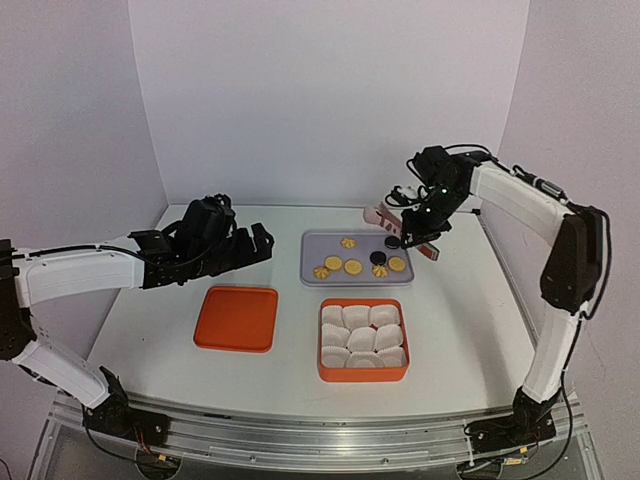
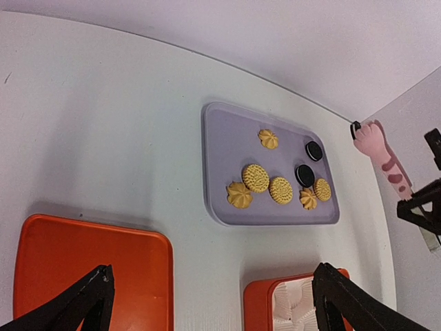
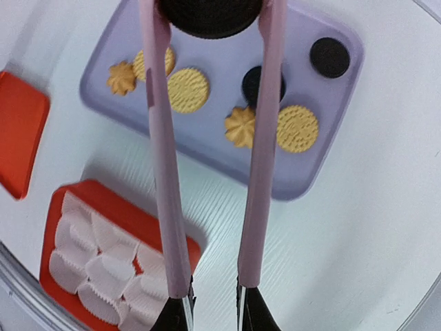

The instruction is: Pack the cookies

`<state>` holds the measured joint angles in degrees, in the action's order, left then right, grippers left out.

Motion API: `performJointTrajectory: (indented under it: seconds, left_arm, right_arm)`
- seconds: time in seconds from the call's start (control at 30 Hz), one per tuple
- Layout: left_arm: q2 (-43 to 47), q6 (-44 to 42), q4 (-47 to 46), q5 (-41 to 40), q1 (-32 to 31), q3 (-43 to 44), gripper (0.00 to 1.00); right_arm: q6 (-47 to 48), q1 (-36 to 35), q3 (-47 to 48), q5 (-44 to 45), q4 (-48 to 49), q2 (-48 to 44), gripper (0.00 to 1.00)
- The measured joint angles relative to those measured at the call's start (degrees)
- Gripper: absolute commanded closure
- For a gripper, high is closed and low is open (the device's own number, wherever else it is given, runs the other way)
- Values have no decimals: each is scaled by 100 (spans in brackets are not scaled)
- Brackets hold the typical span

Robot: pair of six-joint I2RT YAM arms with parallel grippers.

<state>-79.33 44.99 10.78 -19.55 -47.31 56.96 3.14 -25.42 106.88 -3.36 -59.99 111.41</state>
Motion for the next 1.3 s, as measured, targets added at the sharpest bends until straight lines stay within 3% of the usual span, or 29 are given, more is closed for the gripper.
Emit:
performJointTrajectory:
  seconds: [0.2, 0.4, 0.83, 1.3]
  left_arm:
    - [0, -2, -89, 97, 0, -10, 0]
    - [0, 3, -87, 161, 0, -11, 0]
    - [87, 166, -133, 210, 0, -351, 0]
    - [109, 177, -139, 309, 0, -351, 0]
  right_arm:
    - [382, -694, -1975, -856, 111, -1700, 87]
    - [534, -1117, -2888, -1435, 91, -2522, 89]
    - [-337, -1188, -3799, -653, 123, -2843, 89]
    - [-1026, -1416, -3698, -93, -308, -2703, 89]
